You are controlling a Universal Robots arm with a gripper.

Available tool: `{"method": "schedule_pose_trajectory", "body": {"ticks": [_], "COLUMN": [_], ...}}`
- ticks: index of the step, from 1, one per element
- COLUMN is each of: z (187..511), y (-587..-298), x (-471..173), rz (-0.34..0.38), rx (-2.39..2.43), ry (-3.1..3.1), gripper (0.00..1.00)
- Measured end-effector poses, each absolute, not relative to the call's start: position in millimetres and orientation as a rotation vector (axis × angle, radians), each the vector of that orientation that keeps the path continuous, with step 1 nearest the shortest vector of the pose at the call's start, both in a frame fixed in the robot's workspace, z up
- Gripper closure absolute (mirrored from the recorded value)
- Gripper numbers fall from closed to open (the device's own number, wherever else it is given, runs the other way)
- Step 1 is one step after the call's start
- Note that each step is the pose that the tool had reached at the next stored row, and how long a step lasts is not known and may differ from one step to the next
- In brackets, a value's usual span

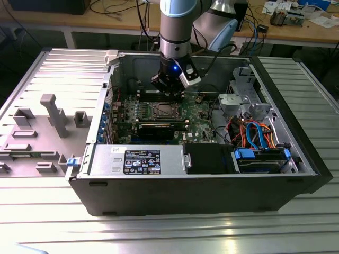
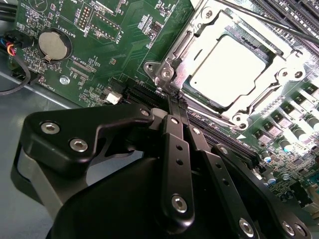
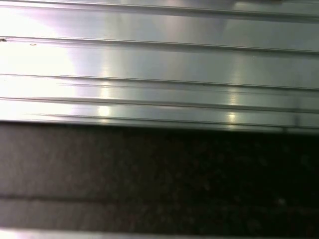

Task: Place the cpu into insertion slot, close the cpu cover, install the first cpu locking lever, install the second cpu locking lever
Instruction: 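Install the first cpu locking lever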

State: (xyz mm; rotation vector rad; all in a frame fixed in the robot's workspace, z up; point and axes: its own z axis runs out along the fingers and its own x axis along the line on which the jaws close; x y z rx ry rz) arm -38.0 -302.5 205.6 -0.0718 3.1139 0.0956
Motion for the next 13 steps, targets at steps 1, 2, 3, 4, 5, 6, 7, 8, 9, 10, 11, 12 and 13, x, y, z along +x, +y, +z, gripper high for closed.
{"method": "schedule_pose_trajectory", "body": {"ticks": [1, 2, 3, 4, 5, 6, 7, 8, 9, 10, 11, 12, 13], "z": [205.6, 205.8, 206.0, 206.1, 206.1, 206.2, 206.2, 206.1, 206.1, 206.1, 206.0, 205.8, 205.5], "y": [-302.5, -302.4, -302.5, -302.5, -302.5, -302.5, -302.5, -302.5, -302.5, -302.5, -302.5, -302.4, -302.4], "x": [-38.0, -38.0, -38.0, -38.0, -38.0, -38.0, -38.0, -38.0, -38.0, -38.0, -37.9, -37.7, -37.4], "rz": [0.096, 0.096, 0.096, 0.096, 0.095, 0.094, 0.09, 0.088, 0.087, 0.085, 0.084, 0.081, 0.078], "rx": [-0.072, -0.072, -0.072, -0.072, -0.072, -0.072, -0.072, -0.072, -0.072, -0.072, -0.072, -0.072, -0.072], "ry": [3.114, 3.114, 3.114, 3.114, 3.114, 3.114, 3.114, 3.114, 3.114, 3.114, 3.114, 3.114, 3.115], "gripper": [0.89, 0.89, 0.89, 0.89, 0.89, 0.89, 0.89, 0.89, 0.89, 0.89, 0.89, 0.89, 0.89]}}
